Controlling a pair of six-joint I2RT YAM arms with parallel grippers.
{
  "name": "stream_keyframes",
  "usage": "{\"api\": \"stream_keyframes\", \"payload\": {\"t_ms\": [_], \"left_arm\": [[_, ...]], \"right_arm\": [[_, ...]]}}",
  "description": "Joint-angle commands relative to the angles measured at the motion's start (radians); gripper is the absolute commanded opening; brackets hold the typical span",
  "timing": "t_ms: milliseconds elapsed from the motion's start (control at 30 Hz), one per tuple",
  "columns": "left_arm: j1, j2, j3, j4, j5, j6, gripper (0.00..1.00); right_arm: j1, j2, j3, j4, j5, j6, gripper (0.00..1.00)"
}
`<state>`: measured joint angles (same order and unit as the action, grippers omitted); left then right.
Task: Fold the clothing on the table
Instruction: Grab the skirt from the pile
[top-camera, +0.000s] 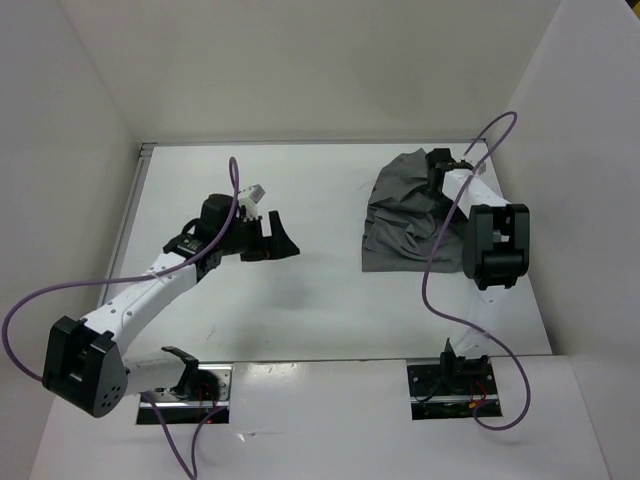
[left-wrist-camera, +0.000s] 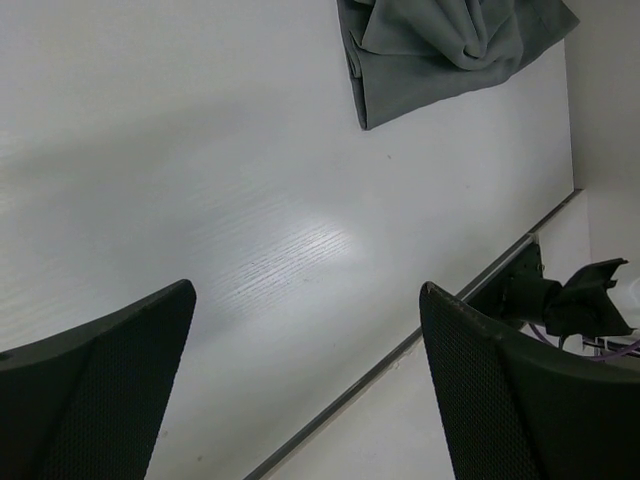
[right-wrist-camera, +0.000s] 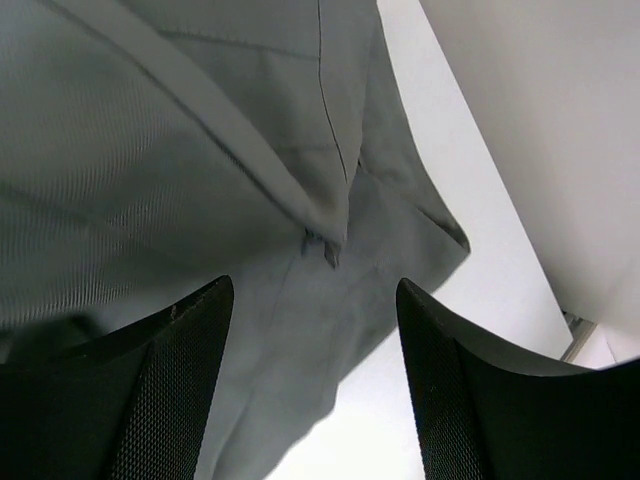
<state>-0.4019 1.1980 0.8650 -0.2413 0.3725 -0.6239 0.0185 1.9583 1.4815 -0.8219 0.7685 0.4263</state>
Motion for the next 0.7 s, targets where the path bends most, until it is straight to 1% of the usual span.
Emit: {"api": "stream_keyframes", "payload": {"t_ms": [0,233,300,400,433,467,500,533,567,600,667], "left_arm": [[-0.003,0.031,0.048,0.007,-0.001,0.036,0.99],[-0.003,0.072,0.078,-0.021,-0.001,0.046,0.99],[-0.003,0.081,0.078,-0.021,-0.001,0.046,0.99],[-0.003,0.091,0.088,-0.030,-0.001,0.046,0.99],[-0.003,0.091,0.088,-0.030,-0.001,0.046,0.99],[-0.003,0.091,0.088,-0.030,-0.001,0.046,0.99],[-0.003,0.091,0.088,-0.030,-0.001,0.046,0.99],[-0.003,0.081,0.088,-0.030,-0.001,0.046,0.99],[-0.003,0.081,0.077,-0.030,-0.001,0.046,0.99],[-0.003,0.072,0.077,-0.021,-0.001,0.046,0.99],[0.006,0.063,0.077,-0.021,-0.001,0.046,0.99]], "right_arm": [[-0.037,0.050,0.077,0.024,0.089,-0.014,0.71],[-0.147,0.102,0.097,0.118,-0.033,-0.106,0.71],[-0.167,0.102,0.097,0.148,-0.084,-0.124,0.69],[-0.178,0.102,0.077,0.184,-0.181,-0.158,0.50],[-0.178,0.102,0.077,0.193,-0.201,-0.158,0.34],[-0.178,0.091,0.068,0.193,-0.259,-0.172,0.28],[-0.178,0.091,0.068,0.208,-0.283,-0.172,0.20],[-0.178,0.082,0.068,0.208,-0.307,-0.172,0.08],[-0.163,0.082,0.068,0.198,-0.349,-0.172,0.02],[-0.129,0.065,0.056,0.198,-0.359,-0.172,0.00],[-0.053,-0.004,0.024,0.198,-0.434,-0.172,0.00]]}}
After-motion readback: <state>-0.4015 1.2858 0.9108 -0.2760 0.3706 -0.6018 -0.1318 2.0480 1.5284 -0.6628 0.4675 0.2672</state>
